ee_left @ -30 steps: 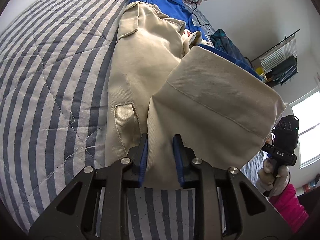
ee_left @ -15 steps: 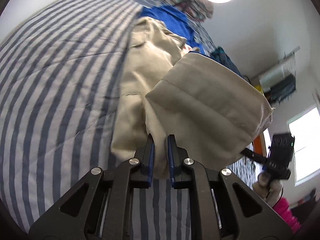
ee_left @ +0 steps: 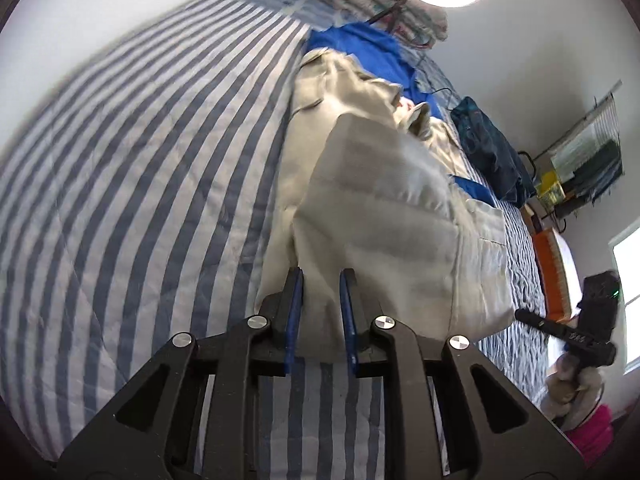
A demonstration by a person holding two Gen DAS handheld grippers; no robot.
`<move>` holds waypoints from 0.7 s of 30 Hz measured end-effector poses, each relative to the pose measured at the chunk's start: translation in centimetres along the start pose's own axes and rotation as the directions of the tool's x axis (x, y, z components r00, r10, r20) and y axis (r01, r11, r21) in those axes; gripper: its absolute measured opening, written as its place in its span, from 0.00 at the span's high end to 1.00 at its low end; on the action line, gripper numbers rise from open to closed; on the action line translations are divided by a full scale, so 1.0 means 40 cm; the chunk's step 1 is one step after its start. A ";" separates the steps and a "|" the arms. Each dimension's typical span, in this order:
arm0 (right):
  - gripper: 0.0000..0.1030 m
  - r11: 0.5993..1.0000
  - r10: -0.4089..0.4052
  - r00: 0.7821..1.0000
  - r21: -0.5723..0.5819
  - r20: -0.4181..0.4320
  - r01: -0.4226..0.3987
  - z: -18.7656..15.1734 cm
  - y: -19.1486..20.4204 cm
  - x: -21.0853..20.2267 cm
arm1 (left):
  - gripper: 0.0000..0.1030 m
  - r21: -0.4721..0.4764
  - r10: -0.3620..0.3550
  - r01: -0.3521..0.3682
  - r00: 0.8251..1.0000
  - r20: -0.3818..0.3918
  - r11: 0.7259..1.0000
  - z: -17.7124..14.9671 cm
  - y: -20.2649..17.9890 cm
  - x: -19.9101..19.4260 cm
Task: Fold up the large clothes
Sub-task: 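Fold the hem over toward the blue collar with both tools, then release the folded hem and pull both tools back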
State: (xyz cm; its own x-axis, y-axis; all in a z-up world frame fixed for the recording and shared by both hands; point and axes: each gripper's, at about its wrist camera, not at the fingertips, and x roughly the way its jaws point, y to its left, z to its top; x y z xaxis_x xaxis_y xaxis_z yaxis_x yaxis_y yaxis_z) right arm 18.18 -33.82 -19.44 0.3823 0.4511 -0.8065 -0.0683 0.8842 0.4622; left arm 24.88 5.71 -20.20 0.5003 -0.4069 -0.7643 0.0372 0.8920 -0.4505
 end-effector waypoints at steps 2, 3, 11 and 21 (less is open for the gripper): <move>0.78 0.998 -0.016 0.999 -0.057 0.049 0.019 0.005 0.036 -0.027 | 0.84 0.031 0.008 -0.008 1.000 0.017 0.999 0.018 -0.018 0.001; 0.76 0.996 -0.025 0.997 -0.086 0.071 0.031 0.001 0.056 -0.039 | 0.84 0.046 0.001 -0.002 1.000 0.025 0.999 0.027 -0.027 0.003; 0.75 0.964 0.018 0.991 -0.265 0.129 0.017 0.060 0.192 0.025 | 0.84 0.165 0.028 -0.025 1.000 -0.012 0.986 0.124 -0.103 0.133; 1.00 0.958 -0.206 0.977 -0.192 0.044 0.211 0.125 0.100 0.190 | 0.87 0.163 0.029 -0.022 0.999 -0.036 0.986 0.179 -0.094 0.234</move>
State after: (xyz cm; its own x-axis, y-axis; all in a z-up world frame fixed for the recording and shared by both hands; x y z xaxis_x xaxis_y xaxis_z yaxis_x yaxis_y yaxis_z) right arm 25.44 -27.46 -21.89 0.4285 0.2531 -0.8674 -0.1615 0.9659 0.2021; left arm 35.62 -0.03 -22.37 0.4692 -0.3880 -0.7933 0.1669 0.9211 -0.3518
